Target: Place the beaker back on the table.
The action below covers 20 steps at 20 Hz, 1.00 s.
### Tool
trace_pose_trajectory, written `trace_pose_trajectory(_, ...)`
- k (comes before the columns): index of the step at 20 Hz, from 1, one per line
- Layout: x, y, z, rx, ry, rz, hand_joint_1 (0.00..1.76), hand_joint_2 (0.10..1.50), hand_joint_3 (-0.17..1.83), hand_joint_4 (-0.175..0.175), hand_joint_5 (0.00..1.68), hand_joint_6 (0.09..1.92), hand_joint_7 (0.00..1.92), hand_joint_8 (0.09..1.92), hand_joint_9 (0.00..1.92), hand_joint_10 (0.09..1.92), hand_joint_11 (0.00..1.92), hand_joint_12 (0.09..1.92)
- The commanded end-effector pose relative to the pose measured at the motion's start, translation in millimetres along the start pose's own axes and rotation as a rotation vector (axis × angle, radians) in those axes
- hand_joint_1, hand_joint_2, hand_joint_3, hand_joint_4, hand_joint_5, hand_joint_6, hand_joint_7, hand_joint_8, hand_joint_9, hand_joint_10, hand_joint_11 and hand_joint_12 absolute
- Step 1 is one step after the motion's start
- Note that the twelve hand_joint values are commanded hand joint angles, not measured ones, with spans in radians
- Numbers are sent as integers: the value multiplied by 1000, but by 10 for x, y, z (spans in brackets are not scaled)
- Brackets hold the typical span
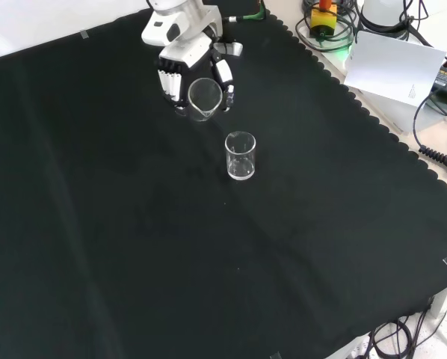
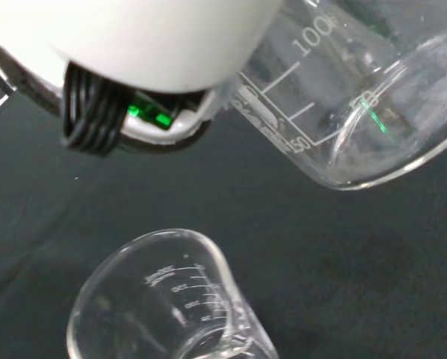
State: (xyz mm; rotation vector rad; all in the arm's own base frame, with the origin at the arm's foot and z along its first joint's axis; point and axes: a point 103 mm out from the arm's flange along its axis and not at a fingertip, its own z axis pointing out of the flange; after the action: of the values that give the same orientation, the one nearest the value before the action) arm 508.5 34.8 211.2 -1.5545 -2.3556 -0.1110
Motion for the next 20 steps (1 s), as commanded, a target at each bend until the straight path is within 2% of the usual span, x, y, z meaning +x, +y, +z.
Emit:
trace_pose_trajectory(1, -314, 106, 30, -48, 34, 21, 1324, 517, 915, -156, 1174, 849, 1398, 709, 1543, 657, 1272, 688)
trace_pose_trajectory(5, -497, 170, 83, -71, 71, 26, 1323, 524, 895, -144, 1183, 827, 1403, 685, 1541, 625, 1266, 673)
trace_pose_trajectory(7, -577, 224, 143, -78, 97, 24, 1402, 506, 891, -164, 1158, 827, 1341, 732, 1534, 536, 1263, 664)
trace_pose_trajectory(13, -811, 305, 322, -89, 189, -26, 1443, 508, 861, -175, 1146, 837, 1309, 759, 1563, 356, 1259, 642)
trace_pose_trajectory(17, -830, 371, 497, -88, 216, -41, 1443, 511, 848, -175, 1155, 840, 1313, 761, 1620, 184, 1255, 649)
trace_pose_trajectory(20, -850, 387, 630, -100, 236, -56, 1443, 515, 843, -175, 1152, 857, 1310, 771, 1630, 135, 1257, 656)
